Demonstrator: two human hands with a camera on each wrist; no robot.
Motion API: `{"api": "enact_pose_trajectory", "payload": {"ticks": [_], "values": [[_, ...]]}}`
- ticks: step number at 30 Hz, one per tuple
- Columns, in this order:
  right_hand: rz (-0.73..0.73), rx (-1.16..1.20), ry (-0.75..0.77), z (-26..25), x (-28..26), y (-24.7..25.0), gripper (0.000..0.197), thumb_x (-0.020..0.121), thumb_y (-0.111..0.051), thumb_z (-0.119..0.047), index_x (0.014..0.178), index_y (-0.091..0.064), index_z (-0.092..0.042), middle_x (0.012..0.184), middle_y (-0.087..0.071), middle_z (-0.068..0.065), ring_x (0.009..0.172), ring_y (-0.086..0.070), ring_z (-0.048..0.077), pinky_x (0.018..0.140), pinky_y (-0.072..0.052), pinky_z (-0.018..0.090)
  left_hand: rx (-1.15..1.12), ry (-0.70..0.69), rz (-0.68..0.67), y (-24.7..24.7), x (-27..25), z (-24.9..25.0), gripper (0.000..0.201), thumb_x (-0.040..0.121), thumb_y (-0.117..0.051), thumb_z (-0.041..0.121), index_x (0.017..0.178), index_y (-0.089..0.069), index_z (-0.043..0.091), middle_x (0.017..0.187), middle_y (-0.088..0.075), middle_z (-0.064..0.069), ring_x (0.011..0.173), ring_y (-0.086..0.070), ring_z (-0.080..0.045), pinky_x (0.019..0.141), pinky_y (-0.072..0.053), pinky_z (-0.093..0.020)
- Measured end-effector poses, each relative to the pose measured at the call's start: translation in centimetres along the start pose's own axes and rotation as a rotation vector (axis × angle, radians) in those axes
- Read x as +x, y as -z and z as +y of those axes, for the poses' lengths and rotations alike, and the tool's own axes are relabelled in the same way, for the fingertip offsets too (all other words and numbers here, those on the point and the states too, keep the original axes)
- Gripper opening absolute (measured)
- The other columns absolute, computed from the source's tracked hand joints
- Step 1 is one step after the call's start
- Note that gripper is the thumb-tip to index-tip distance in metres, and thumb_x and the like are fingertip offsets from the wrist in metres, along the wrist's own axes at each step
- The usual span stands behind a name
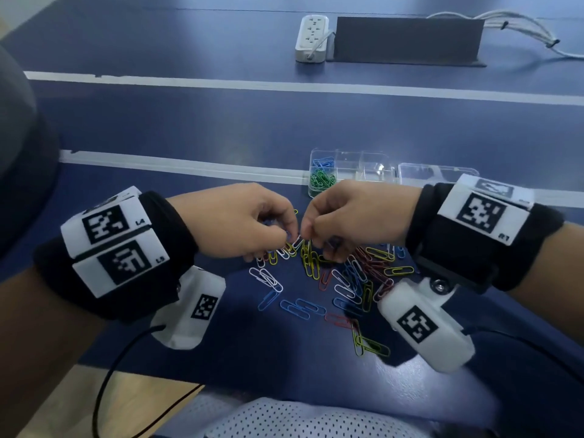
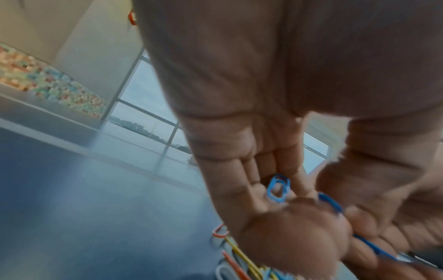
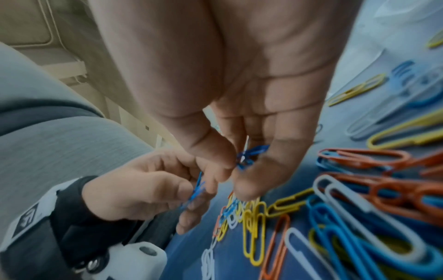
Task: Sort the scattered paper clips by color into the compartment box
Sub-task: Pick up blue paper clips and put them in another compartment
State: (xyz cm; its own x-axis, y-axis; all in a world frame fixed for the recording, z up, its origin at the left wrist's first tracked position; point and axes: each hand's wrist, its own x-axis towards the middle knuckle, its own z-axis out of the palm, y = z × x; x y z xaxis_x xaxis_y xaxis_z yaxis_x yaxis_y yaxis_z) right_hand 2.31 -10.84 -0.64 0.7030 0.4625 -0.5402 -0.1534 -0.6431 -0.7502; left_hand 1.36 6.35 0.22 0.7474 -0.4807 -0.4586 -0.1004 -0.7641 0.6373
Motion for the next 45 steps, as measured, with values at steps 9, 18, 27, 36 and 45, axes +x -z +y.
{"api": "enact_pose_trajectory", "payload": {"ticks": [9, 18, 27, 36, 45], "values": [[0.006, -0.969, 0.356, -2.1, -3.1, -4.3, 0.019, 0.081, -0.057, -0.036, 0.086, -0.060, -0.019, 0.089, -0.062, 0.007, 0.087, -0.061, 0.030, 0.069, -0.045, 0.032, 0.404, 0.019, -0.043, -0.9, -2.1, -0.2, 0.020, 0.067, -0.052, 0.044, 0.063, -0.049, 0.024, 0.057, -0.051, 0.004, 0.053, -0.044, -0.010, 0.057, -0.040, -0.026], [-0.048, -1.018, 0.323, -1.7, -2.8, -5.0, 0.038, 0.085, -0.053, -0.027, 0.055, -0.032, -0.017, 0.057, -0.029, -0.002, 0.048, -0.028, 0.015, 0.044, -0.020, 0.022, 0.818, 0.135, -0.072, -2.6, -2.6, 1.5, 0.026, 0.077, -0.056, 0.048, 0.081, -0.057, 0.023, 0.067, -0.039, 0.006, 0.070, -0.049, -0.022, 0.063, -0.042, -0.028], [0.033, -0.670, 0.201, -2.0, -2.4, -1.6, 0.009, 0.071, -0.067, -0.027, 0.067, -0.059, -0.024, 0.065, -0.060, -0.003, 0.059, -0.051, 0.011, 0.062, -0.047, 0.026, 0.874, 0.148, -0.009, -3.3, -2.7, 1.3, 0.015, 0.076, -0.047, 0.029, 0.082, -0.053, 0.017, 0.069, -0.039, 0.003, 0.069, -0.047, -0.026, 0.063, -0.042, -0.029], [0.320, -0.284, 0.106, -3.3, 2.1, 6.6, 0.014, 0.071, -0.071, -0.007, 0.066, -0.062, -0.016, 0.070, -0.065, 0.010, 0.057, -0.058, 0.019, 0.072, -0.057, 0.033, 0.842, 0.130, 0.056, -2.8, -3.0, 0.1, 0.024, 0.081, -0.046, 0.039, 0.090, -0.058, 0.020, 0.097, -0.060, 0.002, 0.091, -0.060, -0.026, 0.078, -0.051, -0.033], [0.422, -0.995, -0.045, -5.2, 3.9, 6.3, 0.036, 0.082, -0.054, -0.007, 0.116, -0.066, -0.009, 0.110, -0.070, 0.003, 0.069, -0.049, 0.014, 0.050, -0.035, 0.018, 0.878, 0.137, 0.038, -3.4, -2.8, 0.4, 0.016, 0.079, -0.044, 0.026, 0.087, -0.055, 0.017, 0.094, -0.056, 0.000, 0.087, -0.058, -0.026, 0.072, -0.045, -0.030]]}}
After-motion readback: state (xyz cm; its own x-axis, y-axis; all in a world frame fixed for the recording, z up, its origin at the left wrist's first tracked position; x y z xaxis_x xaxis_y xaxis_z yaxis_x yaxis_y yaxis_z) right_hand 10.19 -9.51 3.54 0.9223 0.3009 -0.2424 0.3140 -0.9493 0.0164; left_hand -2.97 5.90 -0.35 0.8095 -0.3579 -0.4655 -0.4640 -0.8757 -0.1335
